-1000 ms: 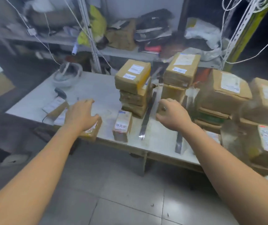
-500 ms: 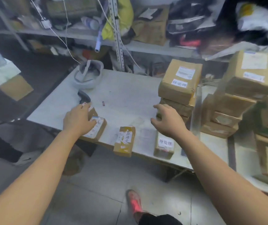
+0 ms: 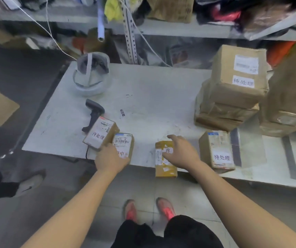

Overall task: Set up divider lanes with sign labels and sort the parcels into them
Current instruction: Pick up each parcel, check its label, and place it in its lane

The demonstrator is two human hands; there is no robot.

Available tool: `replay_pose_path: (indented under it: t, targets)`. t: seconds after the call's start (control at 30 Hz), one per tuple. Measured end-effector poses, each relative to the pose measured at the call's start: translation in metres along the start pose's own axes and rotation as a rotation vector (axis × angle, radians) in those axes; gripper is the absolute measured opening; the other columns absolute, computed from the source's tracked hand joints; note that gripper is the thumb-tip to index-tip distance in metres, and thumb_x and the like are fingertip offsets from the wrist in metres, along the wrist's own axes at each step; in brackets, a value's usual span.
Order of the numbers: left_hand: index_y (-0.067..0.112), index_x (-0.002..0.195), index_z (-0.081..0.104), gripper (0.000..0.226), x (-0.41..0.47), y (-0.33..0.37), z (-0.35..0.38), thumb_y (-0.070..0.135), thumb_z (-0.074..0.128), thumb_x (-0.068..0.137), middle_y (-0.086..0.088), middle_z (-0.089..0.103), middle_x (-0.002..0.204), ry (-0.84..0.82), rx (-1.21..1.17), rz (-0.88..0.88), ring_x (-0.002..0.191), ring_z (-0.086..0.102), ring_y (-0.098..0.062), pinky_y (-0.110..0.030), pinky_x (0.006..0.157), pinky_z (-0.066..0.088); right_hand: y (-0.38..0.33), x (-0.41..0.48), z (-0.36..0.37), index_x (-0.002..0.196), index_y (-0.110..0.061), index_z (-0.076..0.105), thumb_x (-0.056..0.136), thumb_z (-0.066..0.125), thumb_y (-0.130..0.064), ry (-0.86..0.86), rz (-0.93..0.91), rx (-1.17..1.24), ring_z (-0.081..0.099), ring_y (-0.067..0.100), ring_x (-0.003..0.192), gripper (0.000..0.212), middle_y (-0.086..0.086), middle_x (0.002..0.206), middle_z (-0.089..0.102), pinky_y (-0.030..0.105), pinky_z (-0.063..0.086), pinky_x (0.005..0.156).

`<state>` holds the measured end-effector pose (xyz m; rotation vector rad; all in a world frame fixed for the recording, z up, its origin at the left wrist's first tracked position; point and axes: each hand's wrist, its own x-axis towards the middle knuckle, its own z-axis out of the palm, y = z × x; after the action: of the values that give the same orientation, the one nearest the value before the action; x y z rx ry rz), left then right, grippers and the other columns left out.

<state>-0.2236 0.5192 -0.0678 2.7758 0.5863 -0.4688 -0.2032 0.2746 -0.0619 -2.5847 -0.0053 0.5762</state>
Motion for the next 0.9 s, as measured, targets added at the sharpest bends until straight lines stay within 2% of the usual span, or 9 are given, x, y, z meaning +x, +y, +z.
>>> replay_pose_path:
  t: [0.07, 0.13, 0.2, 0.3, 0.4, 0.47, 0.57, 0.73, 0.9]
  targets:
    - [0.005, 0.121, 0.049, 0.076, 0.004, -0.012, 0.015, 0.059, 0.071, 0.072, -0.012, 0.061, 0.113, -0.075, 0.014, -0.024, 0.102, 0.063, -0.031, -0.036, 0.074, 0.053, -0.008, -0.006, 0.017, 0.146, -0.025, 0.037, 0.079, 0.068, -0.047, -0.007, 0.095, -0.026, 0.047, 0.025, 0.129, 0.077, 0.001, 0.138, 0.050, 0.038, 0.047, 0.092]
    - [0.013, 0.114, 0.054, 0.065, 0.009, -0.024, 0.023, 0.061, 0.068, 0.073, -0.008, 0.063, 0.105, -0.082, -0.052, 0.011, 0.096, 0.065, -0.030, -0.036, 0.075, 0.056, -0.018, -0.014, 0.036, 0.140, -0.027, 0.035, 0.071, 0.070, -0.056, 0.008, 0.192, -0.040, 0.052, 0.027, 0.121, 0.083, 0.003, 0.127, 0.053, 0.038, 0.047, 0.083]
    - [0.014, 0.116, 0.053, 0.073, 0.014, -0.031, 0.027, 0.065, 0.069, 0.067, -0.007, 0.062, 0.104, -0.084, -0.138, 0.030, 0.094, 0.065, -0.030, -0.039, 0.075, 0.057, -0.029, -0.019, 0.054, 0.140, -0.026, 0.031, 0.066, 0.073, -0.057, 0.071, 0.275, -0.021, 0.051, 0.027, 0.118, 0.091, 0.004, 0.124, 0.052, 0.038, 0.046, 0.079]
    - [0.006, 0.120, 0.047, 0.087, 0.020, -0.036, 0.030, 0.064, 0.078, 0.062, -0.012, 0.058, 0.111, -0.078, -0.218, 0.026, 0.101, 0.063, -0.034, -0.041, 0.077, 0.055, -0.040, -0.025, 0.074, 0.148, -0.018, 0.023, 0.064, 0.077, -0.058, 0.236, 0.377, 0.024, 0.043, 0.026, 0.124, 0.107, 0.004, 0.132, 0.043, 0.039, 0.047, 0.079]
    - [0.002, 0.118, 0.045, 0.087, 0.023, -0.037, 0.033, 0.055, 0.084, 0.061, -0.016, 0.058, 0.113, -0.051, -0.285, 0.005, 0.102, 0.061, -0.037, -0.039, 0.073, 0.049, -0.045, -0.027, 0.087, 0.151, -0.014, 0.020, 0.062, 0.080, -0.057, 0.320, 0.494, 0.102, 0.035, 0.027, 0.130, 0.116, 0.008, 0.138, 0.038, 0.043, 0.049, 0.086]
    - [0.002, 0.116, 0.045, 0.084, 0.026, -0.038, 0.037, 0.051, 0.085, 0.061, -0.016, 0.059, 0.112, -0.038, -0.319, 0.007, 0.100, 0.061, -0.037, -0.038, 0.071, 0.047, -0.044, -0.027, 0.095, 0.150, -0.014, 0.023, 0.056, 0.082, -0.057, 0.377, 0.545, 0.167, 0.036, 0.030, 0.125, 0.119, 0.011, 0.133, 0.042, 0.043, 0.049, 0.090]
    - [0.002, 0.110, 0.047, 0.080, 0.028, -0.039, 0.041, 0.049, 0.085, 0.058, -0.017, 0.061, 0.107, -0.008, -0.342, -0.002, 0.097, 0.062, -0.037, -0.040, 0.073, 0.049, -0.041, -0.027, 0.102, 0.145, -0.014, 0.028, 0.056, 0.082, -0.059, 0.353, 0.630, 0.262, 0.042, 0.030, 0.120, 0.114, 0.013, 0.126, 0.047, 0.040, 0.050, 0.088]
    - [0.002, 0.109, 0.049, 0.081, 0.030, -0.038, 0.044, 0.050, 0.087, 0.056, -0.018, 0.062, 0.106, 0.027, -0.353, -0.005, 0.097, 0.062, -0.038, -0.039, 0.074, 0.048, -0.037, -0.023, 0.104, 0.147, -0.018, 0.027, 0.061, 0.077, -0.062, 0.314, 0.684, 0.231, 0.053, 0.026, 0.118, 0.109, 0.004, 0.128, 0.049, 0.038, 0.048, 0.081]
    - [0.002, 0.118, 0.050, 0.096, 0.033, -0.034, 0.049, 0.064, 0.084, 0.054, -0.016, 0.057, 0.111, 0.036, -0.307, 0.018, 0.100, 0.060, -0.036, -0.044, 0.081, 0.052, -0.039, -0.023, 0.102, 0.128, -0.019, 0.041, 0.061, 0.074, -0.054, 0.349, 0.683, 0.233, 0.052, 0.023, 0.114, 0.082, -0.001, 0.119, 0.054, 0.037, 0.048, 0.079]
